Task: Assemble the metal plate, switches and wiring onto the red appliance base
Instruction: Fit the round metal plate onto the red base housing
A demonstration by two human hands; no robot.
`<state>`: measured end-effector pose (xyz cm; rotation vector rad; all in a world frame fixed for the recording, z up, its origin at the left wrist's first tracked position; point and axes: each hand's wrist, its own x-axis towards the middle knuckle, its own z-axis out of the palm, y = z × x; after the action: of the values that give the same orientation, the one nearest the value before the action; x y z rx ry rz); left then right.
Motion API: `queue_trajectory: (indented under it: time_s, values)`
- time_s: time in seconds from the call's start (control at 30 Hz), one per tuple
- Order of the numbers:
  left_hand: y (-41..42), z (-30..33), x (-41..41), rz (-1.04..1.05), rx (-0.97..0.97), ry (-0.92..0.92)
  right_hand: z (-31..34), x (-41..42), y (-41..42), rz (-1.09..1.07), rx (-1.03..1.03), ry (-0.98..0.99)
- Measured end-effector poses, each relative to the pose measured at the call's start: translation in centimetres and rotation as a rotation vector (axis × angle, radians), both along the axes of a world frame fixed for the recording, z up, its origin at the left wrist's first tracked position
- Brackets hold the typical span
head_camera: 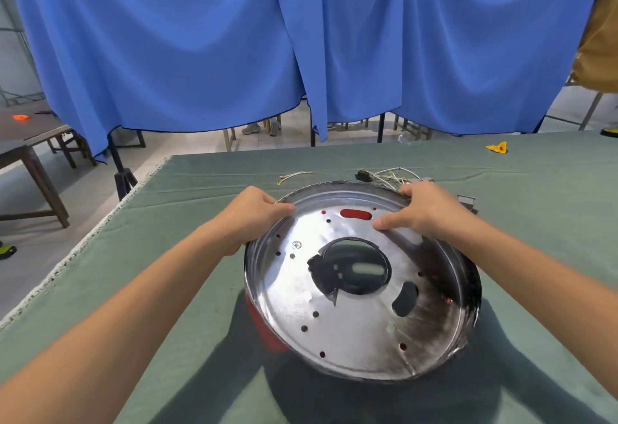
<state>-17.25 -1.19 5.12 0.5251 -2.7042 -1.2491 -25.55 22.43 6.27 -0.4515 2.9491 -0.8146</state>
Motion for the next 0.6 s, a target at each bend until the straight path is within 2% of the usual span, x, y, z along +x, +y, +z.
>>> queue_trajectory:
  time_s: [0.17, 0.47, 0.6]
  values:
    - [-0.2, -0.9, -0.3, 0.022, -0.010, -0.024, -0.1, -0.1, -0.5, -0.008, 0.044, -0.001]
    - [-0.3, -1.0, 1.3, 0.040, 0.087, -0.066, 0.1, -0.3, -0.9, 0.012, 0.079, -0.021]
    - [-0.5, -1.1, 3.0, 0.015, 0.064, -0.152, 0.1, -0.1, -1.2, 0.011, 0.058, -0.038]
